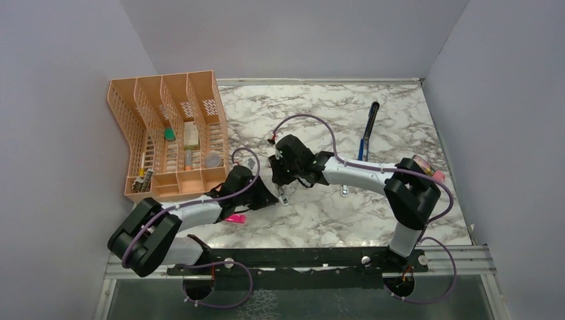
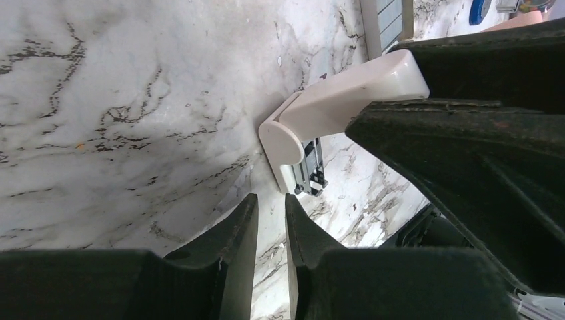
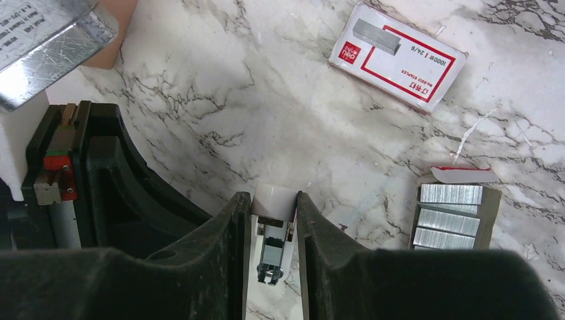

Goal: Load the staples into the stapler

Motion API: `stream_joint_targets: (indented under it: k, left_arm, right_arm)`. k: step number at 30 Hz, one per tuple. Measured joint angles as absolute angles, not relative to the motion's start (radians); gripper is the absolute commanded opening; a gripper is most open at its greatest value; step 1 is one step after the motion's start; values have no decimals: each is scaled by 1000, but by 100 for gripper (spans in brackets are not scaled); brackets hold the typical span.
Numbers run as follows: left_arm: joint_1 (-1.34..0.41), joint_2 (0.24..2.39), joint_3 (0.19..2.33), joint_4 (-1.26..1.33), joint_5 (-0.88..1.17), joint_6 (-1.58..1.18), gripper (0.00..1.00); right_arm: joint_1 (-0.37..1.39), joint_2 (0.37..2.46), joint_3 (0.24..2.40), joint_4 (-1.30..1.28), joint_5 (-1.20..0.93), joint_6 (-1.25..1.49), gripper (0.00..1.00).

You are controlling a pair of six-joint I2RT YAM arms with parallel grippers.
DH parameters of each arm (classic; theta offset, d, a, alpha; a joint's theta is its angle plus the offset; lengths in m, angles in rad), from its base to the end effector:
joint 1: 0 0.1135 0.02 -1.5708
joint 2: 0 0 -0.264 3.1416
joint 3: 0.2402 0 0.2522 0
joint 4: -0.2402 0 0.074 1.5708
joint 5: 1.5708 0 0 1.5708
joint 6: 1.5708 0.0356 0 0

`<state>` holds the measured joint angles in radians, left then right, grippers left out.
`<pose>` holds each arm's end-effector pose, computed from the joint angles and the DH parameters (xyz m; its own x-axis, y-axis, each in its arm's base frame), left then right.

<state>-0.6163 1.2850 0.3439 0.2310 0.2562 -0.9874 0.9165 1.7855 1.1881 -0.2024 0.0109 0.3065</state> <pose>0.1748 -0.1348 0.1335 -0.8906 -0.3585 -0.2798 -0.0496 0.6881 -0.7239 0.2370 0.3083 0.2047 -0.6542 -0.3571 -0.6667 -0.6203 0.7577 0.2028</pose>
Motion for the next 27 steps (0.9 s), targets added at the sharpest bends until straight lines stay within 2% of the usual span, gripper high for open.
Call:
stream_joint_targets:
  k: [18, 27]
  left_arm:
    - [-617, 1391, 344, 368, 280, -987, 21]
    - [-617, 1412, 340, 411, 275, -1005, 3]
  right_arm:
    - [916, 1740, 1164, -204, 14, 332, 31]
    - [916, 1740, 1162, -216, -5, 344, 31]
